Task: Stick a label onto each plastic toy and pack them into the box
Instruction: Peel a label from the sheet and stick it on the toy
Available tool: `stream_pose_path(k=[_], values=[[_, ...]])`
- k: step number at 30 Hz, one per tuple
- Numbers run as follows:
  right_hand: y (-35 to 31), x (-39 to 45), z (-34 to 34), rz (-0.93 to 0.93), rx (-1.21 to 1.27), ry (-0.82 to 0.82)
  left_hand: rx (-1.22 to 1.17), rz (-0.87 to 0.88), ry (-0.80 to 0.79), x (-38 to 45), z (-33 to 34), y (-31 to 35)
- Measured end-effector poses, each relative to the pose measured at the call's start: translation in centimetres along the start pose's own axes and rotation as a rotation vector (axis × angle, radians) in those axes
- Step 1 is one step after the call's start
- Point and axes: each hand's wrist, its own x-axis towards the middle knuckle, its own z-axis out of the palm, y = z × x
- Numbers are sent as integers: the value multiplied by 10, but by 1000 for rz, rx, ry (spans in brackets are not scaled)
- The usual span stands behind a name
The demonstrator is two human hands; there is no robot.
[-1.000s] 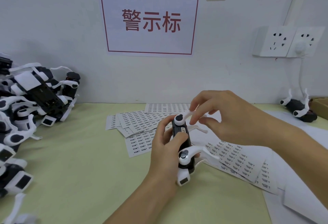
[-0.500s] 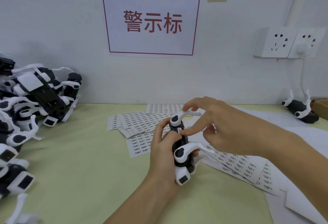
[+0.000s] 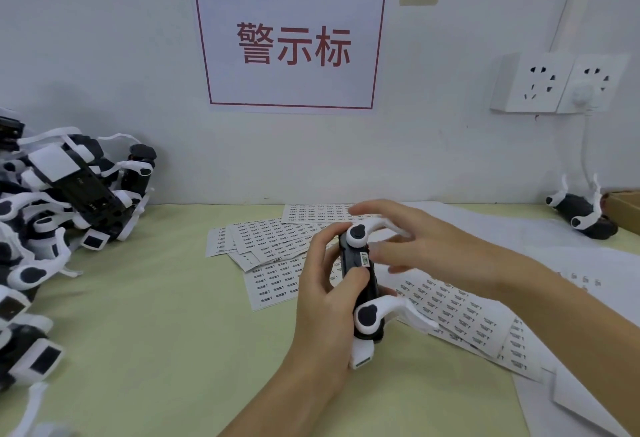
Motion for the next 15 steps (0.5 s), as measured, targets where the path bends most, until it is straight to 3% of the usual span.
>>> stream_pose_path(k=[15], values=[[-4,2,5,134,208,-42,80,89,6,-2,3,1]])
